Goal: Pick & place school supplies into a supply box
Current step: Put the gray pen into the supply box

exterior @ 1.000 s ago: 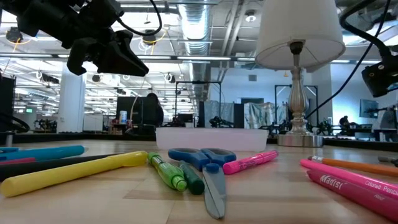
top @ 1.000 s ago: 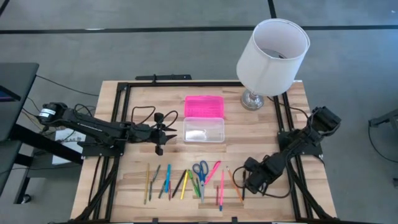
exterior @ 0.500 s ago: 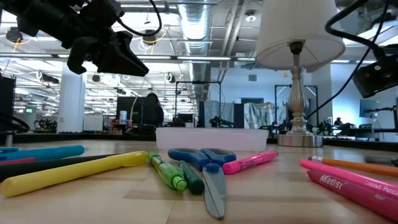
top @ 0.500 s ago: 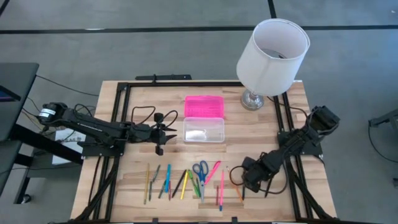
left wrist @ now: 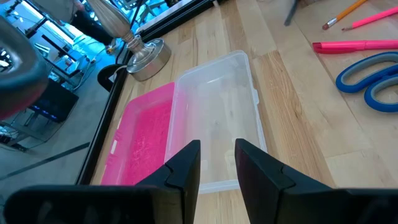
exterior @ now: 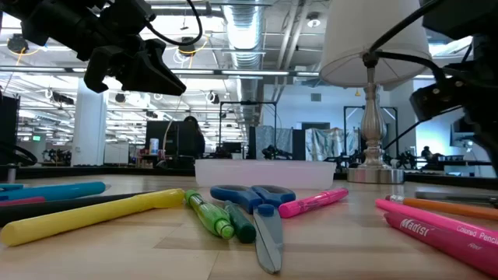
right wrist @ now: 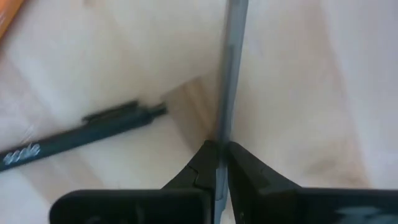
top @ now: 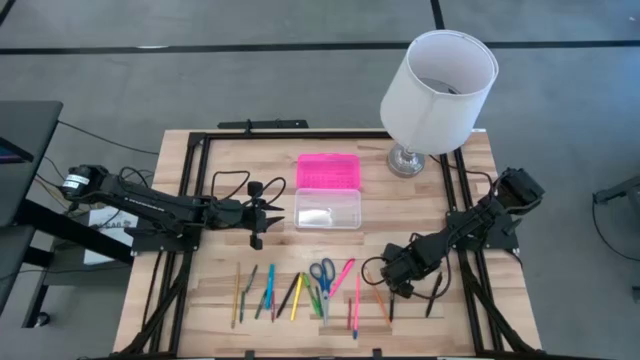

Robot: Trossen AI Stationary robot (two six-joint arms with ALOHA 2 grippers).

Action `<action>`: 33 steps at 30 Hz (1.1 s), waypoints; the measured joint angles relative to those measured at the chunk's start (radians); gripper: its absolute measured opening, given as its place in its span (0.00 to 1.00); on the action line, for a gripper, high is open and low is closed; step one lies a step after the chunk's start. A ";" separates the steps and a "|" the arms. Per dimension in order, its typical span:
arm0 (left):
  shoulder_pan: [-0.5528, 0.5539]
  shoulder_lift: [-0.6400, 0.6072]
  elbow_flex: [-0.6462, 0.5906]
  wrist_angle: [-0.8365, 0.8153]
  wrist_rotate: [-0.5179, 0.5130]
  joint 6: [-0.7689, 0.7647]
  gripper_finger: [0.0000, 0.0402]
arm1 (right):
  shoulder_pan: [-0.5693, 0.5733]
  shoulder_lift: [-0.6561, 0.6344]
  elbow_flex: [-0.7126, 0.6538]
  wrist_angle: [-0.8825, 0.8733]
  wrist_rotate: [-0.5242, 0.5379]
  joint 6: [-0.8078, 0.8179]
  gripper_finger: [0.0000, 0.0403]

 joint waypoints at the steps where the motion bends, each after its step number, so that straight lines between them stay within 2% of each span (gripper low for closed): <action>1: 0.000 0.000 0.000 0.000 0.000 0.000 0.24 | -0.006 0.000 0.000 0.000 0.025 -0.010 0.02; 4: 0.000 0.000 0.000 0.000 0.000 0.000 0.24 | -0.029 0.001 -0.001 0.003 0.093 -0.031 0.03; 10: 0.000 0.000 0.000 0.000 0.000 0.000 0.24 | -0.057 0.002 -0.002 0.007 0.164 -0.047 0.02; 18: 0.000 0.000 0.000 -0.013 0.000 -0.004 0.24 | -0.056 0.002 0.003 -0.001 0.182 -0.049 0.01; 26: 0.000 0.000 0.000 -0.019 -0.001 -0.015 0.24 | -0.045 0.004 0.118 -0.165 0.232 -0.068 0.00; 33: 0.000 0.000 0.000 -0.020 -0.001 -0.015 0.24 | -0.034 0.002 0.230 -0.201 0.327 -0.176 0.00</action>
